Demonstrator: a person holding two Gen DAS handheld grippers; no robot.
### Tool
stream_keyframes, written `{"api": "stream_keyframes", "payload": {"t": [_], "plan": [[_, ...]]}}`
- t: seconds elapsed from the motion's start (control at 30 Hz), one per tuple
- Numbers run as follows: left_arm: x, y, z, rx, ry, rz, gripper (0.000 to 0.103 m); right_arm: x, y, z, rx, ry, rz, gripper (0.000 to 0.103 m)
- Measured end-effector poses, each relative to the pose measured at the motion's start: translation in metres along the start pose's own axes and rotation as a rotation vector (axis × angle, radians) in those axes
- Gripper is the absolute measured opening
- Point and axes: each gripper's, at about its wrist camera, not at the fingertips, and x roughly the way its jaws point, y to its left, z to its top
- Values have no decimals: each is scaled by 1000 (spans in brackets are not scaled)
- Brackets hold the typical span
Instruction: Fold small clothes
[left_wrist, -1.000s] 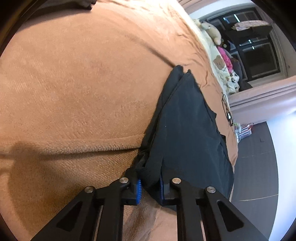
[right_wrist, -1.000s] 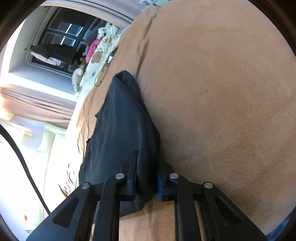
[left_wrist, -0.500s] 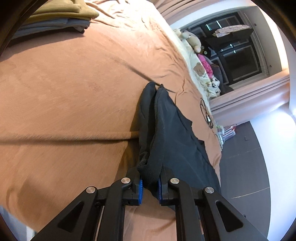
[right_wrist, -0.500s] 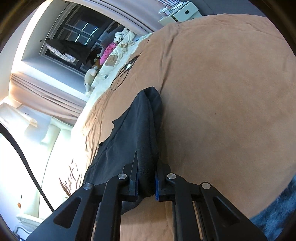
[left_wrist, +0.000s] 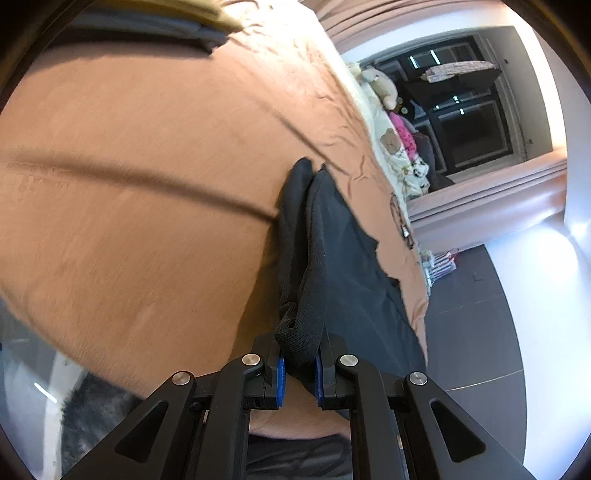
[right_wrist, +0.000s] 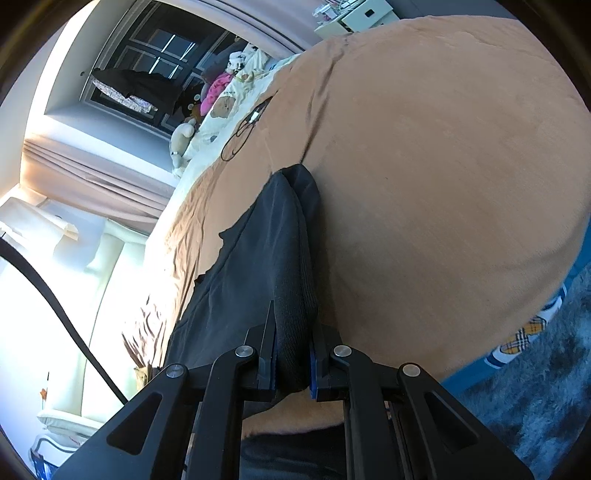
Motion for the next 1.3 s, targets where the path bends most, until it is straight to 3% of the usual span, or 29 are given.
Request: {"api": "stream_keyframes", "payload": {"t": [0.2,0.27,0.5,0.6,0.93,1.3], "plan": [[4,8,-6,-7,1,-2,13,15,-7,5,-12,56,-98,13],[6,9,-6,-15,4,8,14,11,-5,9,-25,40,-165,14],[8,26,-14,-68,0,-4,17,-23,11,11,-75,-18,-270,16],[7,28,-16,-68,-8,-6,18,-30,40,7,-154,-21,-281,21],[8,25,-20,-58,-33,2,21,-17,132,-14,-416,10,-234,21],[6,26,-27,-52,-54,-3,21,37,165,-31,-529,108,-257,21]]}}
